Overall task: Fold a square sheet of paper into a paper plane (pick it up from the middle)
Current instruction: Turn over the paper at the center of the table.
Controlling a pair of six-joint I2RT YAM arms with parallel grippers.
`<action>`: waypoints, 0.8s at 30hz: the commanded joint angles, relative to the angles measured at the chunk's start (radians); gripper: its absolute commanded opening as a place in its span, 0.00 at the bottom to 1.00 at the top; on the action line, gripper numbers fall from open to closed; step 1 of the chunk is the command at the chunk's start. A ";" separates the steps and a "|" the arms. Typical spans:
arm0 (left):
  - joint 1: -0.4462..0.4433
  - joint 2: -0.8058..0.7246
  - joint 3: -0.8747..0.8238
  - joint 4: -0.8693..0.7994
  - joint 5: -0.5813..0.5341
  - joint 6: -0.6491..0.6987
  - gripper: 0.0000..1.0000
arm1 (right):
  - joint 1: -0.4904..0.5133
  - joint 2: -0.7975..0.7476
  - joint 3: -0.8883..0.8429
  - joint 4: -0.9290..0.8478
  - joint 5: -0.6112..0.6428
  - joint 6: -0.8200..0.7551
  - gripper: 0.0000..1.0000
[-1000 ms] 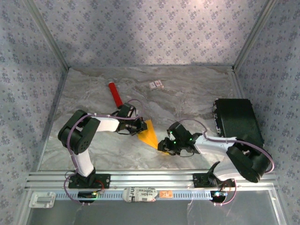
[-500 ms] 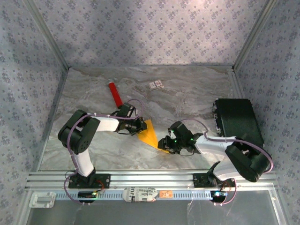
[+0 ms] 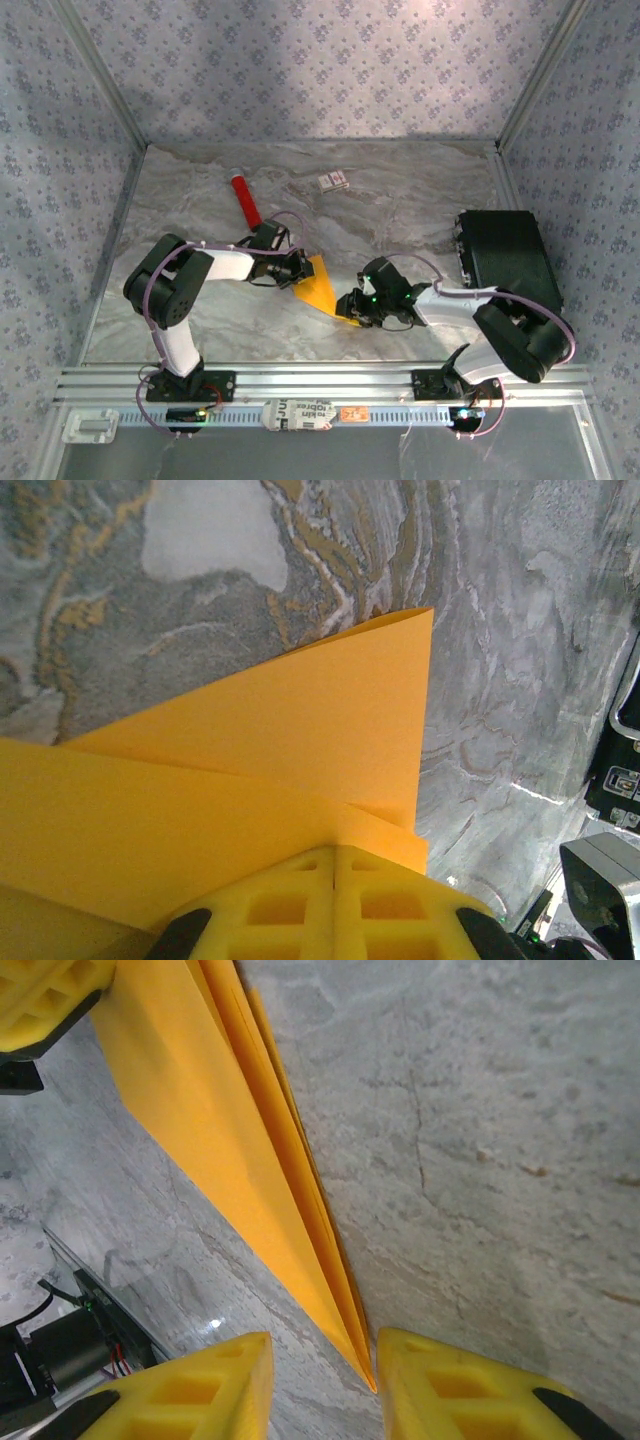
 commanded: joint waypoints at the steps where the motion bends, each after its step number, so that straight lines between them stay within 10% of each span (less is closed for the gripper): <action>1: 0.011 0.015 -0.018 -0.065 -0.056 -0.005 0.03 | -0.005 0.035 0.006 0.036 -0.017 0.003 0.34; 24: 0.006 0.002 0.001 -0.064 -0.044 -0.016 0.03 | -0.046 0.022 0.024 0.105 -0.039 -0.053 0.20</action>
